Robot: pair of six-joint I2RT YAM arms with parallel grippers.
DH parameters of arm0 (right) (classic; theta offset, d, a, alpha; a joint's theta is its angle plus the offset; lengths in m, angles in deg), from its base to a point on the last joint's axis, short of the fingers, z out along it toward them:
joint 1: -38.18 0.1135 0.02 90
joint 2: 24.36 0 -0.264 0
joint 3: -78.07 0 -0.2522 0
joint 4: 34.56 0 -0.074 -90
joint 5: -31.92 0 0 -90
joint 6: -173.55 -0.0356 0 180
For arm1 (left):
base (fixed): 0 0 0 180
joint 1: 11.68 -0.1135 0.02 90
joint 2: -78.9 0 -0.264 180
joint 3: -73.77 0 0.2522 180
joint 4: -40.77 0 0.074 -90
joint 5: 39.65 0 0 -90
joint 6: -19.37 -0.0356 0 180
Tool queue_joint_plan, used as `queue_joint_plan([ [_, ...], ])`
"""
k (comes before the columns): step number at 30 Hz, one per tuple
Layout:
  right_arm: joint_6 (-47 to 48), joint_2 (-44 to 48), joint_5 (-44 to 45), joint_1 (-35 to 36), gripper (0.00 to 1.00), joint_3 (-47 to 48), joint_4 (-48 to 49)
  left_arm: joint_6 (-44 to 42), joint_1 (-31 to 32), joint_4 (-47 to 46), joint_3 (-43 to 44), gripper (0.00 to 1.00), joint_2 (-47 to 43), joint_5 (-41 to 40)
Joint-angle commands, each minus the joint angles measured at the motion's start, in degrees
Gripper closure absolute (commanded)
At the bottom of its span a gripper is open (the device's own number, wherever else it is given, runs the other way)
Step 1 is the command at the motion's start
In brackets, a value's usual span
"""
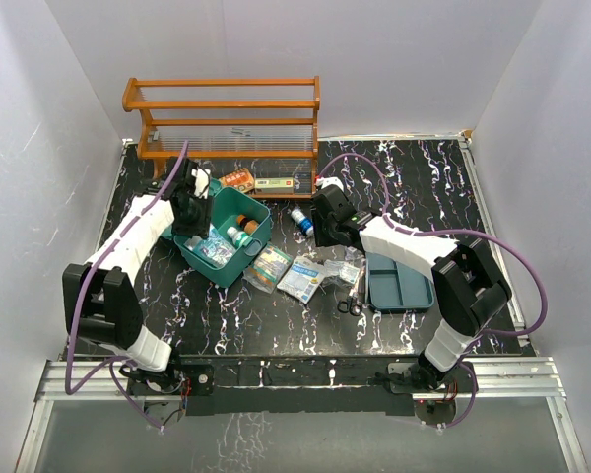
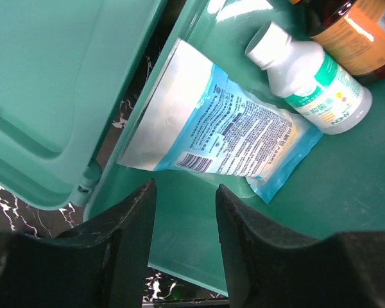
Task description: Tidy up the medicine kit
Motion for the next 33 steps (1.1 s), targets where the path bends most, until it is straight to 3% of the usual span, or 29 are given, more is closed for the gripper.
queue_joint_plan([
  [1, -0.50, 2.20, 0.12, -0.30, 0.69, 0.06, 3.45, 6.02, 2.37, -5.45, -3.71, 0.58, -2.94, -5.40],
  [16, 0.29, 2.16, 0.92, -0.92, 0.69, -0.38, 3.81, 11.40, 5.16, -11.29, -6.22, 0.50, 5.30, -11.22],
  [33, 0.00, 1.78, 0.61, -1.44, 0.69, -0.28, 3.79, 12.88, 8.83, -14.10, -10.56, 0.55, 10.10, -13.14],
])
